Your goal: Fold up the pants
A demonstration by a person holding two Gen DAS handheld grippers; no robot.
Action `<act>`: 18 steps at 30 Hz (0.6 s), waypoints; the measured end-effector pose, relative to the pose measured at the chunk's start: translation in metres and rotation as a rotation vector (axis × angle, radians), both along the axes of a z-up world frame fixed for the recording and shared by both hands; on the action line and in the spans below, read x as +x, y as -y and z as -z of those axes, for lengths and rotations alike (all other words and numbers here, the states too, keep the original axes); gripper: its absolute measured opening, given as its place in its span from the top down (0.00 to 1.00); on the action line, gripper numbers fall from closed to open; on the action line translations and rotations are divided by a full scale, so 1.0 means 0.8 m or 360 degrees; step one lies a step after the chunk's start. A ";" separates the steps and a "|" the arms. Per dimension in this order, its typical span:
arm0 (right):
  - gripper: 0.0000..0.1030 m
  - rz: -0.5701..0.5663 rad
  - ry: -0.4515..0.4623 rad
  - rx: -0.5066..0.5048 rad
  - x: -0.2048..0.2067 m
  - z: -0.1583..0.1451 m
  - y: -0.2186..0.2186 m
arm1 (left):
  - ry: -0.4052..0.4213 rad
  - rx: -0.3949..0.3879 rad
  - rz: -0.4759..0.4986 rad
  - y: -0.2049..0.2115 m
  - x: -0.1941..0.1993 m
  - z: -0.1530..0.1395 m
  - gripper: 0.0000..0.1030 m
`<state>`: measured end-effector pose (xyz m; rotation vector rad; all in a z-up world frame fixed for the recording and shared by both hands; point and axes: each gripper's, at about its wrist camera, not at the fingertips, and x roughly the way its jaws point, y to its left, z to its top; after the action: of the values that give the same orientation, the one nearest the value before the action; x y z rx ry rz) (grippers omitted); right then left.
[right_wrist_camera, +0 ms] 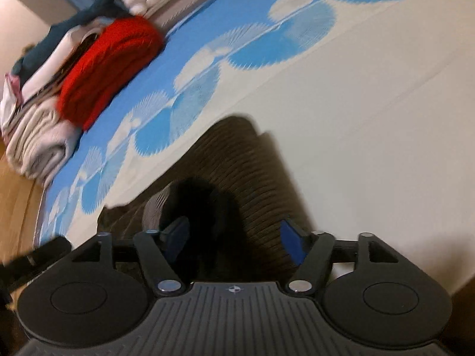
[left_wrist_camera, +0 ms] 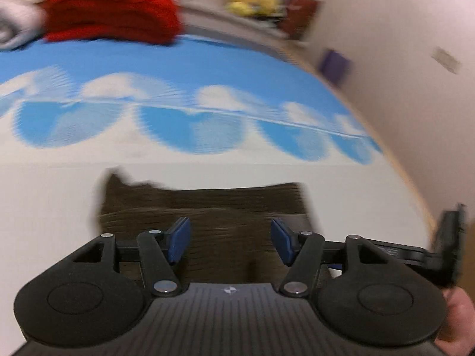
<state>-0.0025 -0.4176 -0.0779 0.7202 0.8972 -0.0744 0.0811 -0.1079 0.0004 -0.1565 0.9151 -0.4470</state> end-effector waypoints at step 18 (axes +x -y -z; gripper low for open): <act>0.29 -0.0125 0.0054 -0.0149 0.019 -0.021 -0.051 | -0.0089 0.0167 -0.0236 -0.136 -0.010 0.014 0.38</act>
<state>0.0123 -0.3769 -0.0609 0.5971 0.8826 -0.0340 0.0731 0.0006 -0.0105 -0.1404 0.9727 -0.2578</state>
